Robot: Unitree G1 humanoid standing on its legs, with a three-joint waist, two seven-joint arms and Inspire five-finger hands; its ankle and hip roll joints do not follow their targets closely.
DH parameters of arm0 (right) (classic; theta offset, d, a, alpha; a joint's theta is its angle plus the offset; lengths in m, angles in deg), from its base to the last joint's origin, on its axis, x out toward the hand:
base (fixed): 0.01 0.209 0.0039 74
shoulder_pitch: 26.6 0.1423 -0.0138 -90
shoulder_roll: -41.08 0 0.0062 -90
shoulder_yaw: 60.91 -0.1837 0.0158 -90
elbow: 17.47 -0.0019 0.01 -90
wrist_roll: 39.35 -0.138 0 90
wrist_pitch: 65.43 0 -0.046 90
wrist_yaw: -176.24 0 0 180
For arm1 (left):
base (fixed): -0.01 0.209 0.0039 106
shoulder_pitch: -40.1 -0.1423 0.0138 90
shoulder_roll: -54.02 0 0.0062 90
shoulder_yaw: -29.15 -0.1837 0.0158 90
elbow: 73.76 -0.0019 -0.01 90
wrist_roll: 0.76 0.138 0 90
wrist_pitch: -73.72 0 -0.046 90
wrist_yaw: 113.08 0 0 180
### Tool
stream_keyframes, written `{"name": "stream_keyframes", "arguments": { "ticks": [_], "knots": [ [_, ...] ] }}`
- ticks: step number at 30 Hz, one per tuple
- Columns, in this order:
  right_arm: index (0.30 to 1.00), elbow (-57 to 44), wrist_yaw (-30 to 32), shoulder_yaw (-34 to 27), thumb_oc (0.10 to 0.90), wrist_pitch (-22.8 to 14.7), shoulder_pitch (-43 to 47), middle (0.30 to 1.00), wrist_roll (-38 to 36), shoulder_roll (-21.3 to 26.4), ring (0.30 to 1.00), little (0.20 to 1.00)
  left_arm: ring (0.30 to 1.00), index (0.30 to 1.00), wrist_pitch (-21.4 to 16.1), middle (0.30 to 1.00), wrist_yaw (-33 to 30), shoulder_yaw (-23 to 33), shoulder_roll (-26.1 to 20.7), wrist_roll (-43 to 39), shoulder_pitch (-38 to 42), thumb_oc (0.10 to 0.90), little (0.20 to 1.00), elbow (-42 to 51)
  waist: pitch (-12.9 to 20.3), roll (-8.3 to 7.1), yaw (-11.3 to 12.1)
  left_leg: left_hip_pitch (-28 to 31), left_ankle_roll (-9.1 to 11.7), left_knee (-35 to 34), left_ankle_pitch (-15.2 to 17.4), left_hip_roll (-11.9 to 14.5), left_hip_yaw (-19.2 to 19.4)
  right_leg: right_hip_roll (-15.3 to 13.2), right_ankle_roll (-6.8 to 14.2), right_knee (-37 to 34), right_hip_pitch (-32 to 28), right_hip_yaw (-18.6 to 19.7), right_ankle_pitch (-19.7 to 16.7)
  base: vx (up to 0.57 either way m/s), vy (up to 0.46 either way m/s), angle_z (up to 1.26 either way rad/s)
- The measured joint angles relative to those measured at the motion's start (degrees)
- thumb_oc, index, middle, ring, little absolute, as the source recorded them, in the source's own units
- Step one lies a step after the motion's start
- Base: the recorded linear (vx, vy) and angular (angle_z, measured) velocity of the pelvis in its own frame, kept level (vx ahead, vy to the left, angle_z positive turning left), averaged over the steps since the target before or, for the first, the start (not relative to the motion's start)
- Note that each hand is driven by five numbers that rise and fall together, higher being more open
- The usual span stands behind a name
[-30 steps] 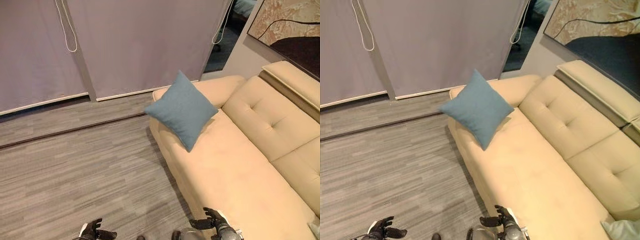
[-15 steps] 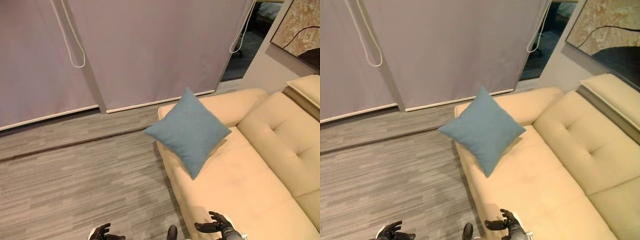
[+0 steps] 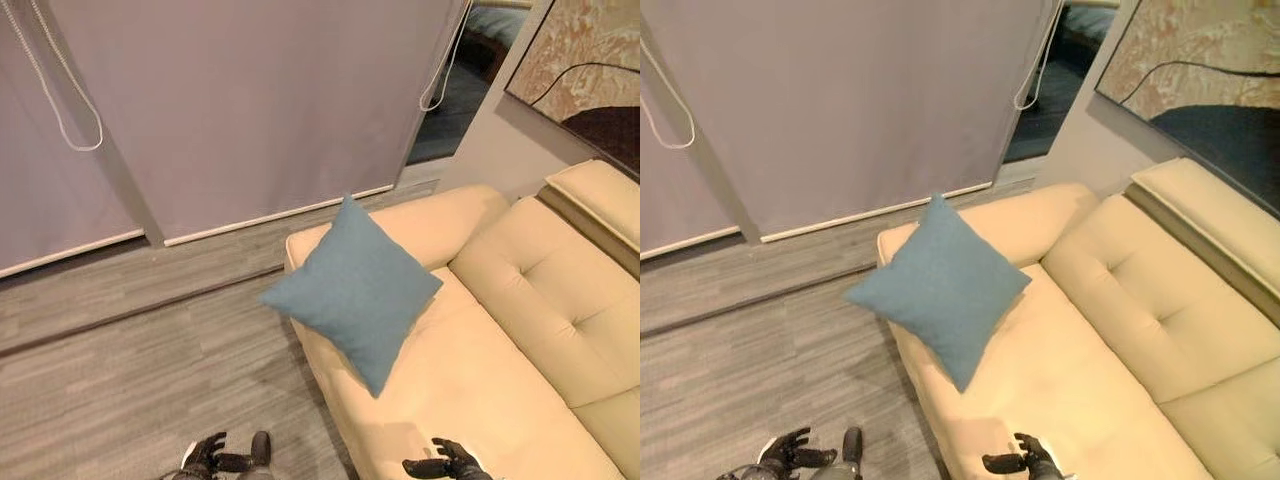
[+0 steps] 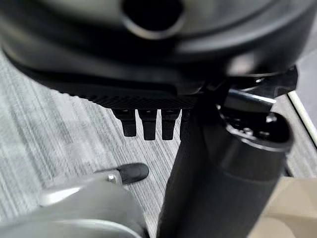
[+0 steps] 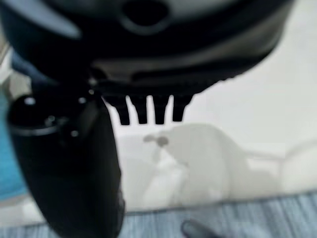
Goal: Pick up all the scattered cushions and arrange them neatly on the sofa.
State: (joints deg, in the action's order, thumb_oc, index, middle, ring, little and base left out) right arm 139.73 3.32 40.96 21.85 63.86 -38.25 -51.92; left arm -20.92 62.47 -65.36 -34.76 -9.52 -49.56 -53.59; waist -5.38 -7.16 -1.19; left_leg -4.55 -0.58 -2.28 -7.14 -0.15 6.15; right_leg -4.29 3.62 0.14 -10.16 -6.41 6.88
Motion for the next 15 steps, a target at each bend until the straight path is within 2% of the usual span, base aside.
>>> {"name": "stream_keyframes", "arguments": {
  "ticks": [3, 4, 5, 7, 8, 10, 12, 13, 14, 15],
  "knots": [
    [0.900, -0.37, -0.14, 0.14, 0.800, -0.01, 0.23, 0.900, 0.14, -0.74, 0.900, 0.900, 0.900, 0.900, 0.00, 0.900, -0.07, -0.57, -0.51, 0.11, 0.23, 0.800, 0.900, 0.15, 0.02, 0.91, -0.09, 3.25, -2.26, -2.71, 0.22, -1.43, 1.03, -2.14, 3.29, 10.06, 3.90, 0.25, 2.83, 0.11, 0.161, -0.17],
    [0.900, -0.69, -0.56, 0.17, 0.800, -0.03, 0.79, 0.900, 0.17, -1.25, 0.900, 0.900, 0.900, 0.900, 0.00, 0.900, -0.22, -1.44, -1.50, 0.48, 1.12, 0.800, 0.900, 0.26, 0.01, 1.36, -0.16, 3.98, -3.41, -2.70, 1.04, -1.83, 1.83, -3.03, 4.84, 17.38, 7.71, 0.59, 4.05, 0.07, 0.165, -0.23],
    [0.900, -0.70, -0.57, 0.14, 0.800, -0.04, 1.24, 0.900, 0.17, -1.63, 0.900, 0.900, 0.900, 0.900, -0.01, 0.900, -0.26, -1.86, -2.24, 0.51, 1.03, 0.800, 0.900, 0.29, -0.05, 1.61, 0.21, 4.32, -3.55, -2.70, 1.18, -1.91, 2.45, -3.19, 5.52, 21.87, 10.39, 0.63, 4.56, 0.06, 0.148, -0.24],
    [0.900, -0.73, -0.49, 0.74, 0.800, -0.04, 2.45, 0.900, 0.19, -2.08, 0.900, 0.900, 0.900, 0.900, -0.02, 0.900, -0.33, -2.05, -3.32, 0.48, 1.77, 0.800, 0.900, 0.53, -0.14, 1.84, 0.33, 4.87, -4.60, -2.35, 1.96, -2.09, 3.04, -3.08, 6.14, 23.88, 14.29, 0.29, 3.28, 0.09, 0.163, -0.30],
    [0.900, -0.83, -0.54, 0.72, 0.800, -0.11, 3.47, 0.900, 0.38, -2.18, 0.900, 0.900, 0.900, 0.900, -0.01, 0.900, -0.36, -2.19, -3.56, 0.48, 1.66, 0.800, 0.900, 0.51, -0.24, 2.01, 0.41, 5.73, -5.03, -2.75, 2.44, -2.15, 4.51, -4.23, 6.22, 26.24, 16.13, -2.07, 2.72, 0.10, 0.098, -0.43],
    [0.900, -1.57, -0.48, 0.67, 0.800, -0.21, 4.58, 0.900, 0.80, -2.18, 0.900, 0.900, 0.900, 0.900, -0.02, 0.900, -0.39, -2.18, -3.44, 0.48, 0.88, 0.800, 0.900, 0.60, -0.81, 3.25, 0.55, 7.58, -5.57, -2.77, 3.68, -2.00, 6.10, -5.79, 6.19, 27.02, 16.38, -6.55, 2.22, 0.09, 0.036, -0.50],
    [0.900, -3.00, -0.46, 0.67, 0.800, -0.69, 4.77, 0.900, 0.86, -2.11, 0.900, 0.900, 0.900, 0.900, -0.02, 0.900, -0.26, -2.21, -3.19, 0.48, 0.44, 0.800, 0.900, 0.64, -0.79, 4.07, -0.13, 8.26, -5.18, -2.80, 4.86, -2.01, 6.67, -5.93, 6.07, 23.21, 16.44, -7.81, 2.25, 0.11, -0.001, -0.33],
    [0.900, -2.92, -0.49, 0.91, 0.800, -0.49, 4.92, 0.900, 0.94, -2.10, 0.900, 0.900, 0.900, 0.900, 0.05, 0.900, -0.31, -2.09, -3.05, 0.48, 0.38, 0.800, 0.900, 0.54, -0.75, 4.00, 0.33, 8.44, -5.23, -2.80, 5.11, -1.75, 7.26, -6.10, 5.48, 22.26, 17.74, -9.18, 2.26, 0.06, -0.020, -0.23],
    [0.900, -2.92, -0.49, 0.91, 0.800, -0.47, 4.70, 0.900, 1.02, -2.01, 0.900, 0.900, 0.900, 0.900, 0.06, 0.900, -0.21, -2.16, -2.93, 0.49, 0.23, 0.800, 0.900, 0.25, -0.83, 4.33, 0.33, 8.68, -4.62, -2.79, 4.89, -1.31, 7.70, -6.47, 4.60, 19.53, 18.40, -12.59, 2.23, 0.05, -0.033, -0.36],
    [0.900, -2.92, -0.49, 0.96, 0.800, -0.43, 4.43, 0.900, 1.05, -1.87, 0.900, 0.900, 0.900, 0.900, 0.04, 0.900, -0.19, -2.10, -2.93, 0.48, -0.05, 0.800, 0.900, 0.24, -0.74, 3.93, 0.34, 8.81, -4.08, -2.80, 4.85, -1.18, 8.85, -6.83, 4.22, 17.00, 19.34, -14.74, 0.90, 0.05, -0.059, -0.22]
  ]
}}
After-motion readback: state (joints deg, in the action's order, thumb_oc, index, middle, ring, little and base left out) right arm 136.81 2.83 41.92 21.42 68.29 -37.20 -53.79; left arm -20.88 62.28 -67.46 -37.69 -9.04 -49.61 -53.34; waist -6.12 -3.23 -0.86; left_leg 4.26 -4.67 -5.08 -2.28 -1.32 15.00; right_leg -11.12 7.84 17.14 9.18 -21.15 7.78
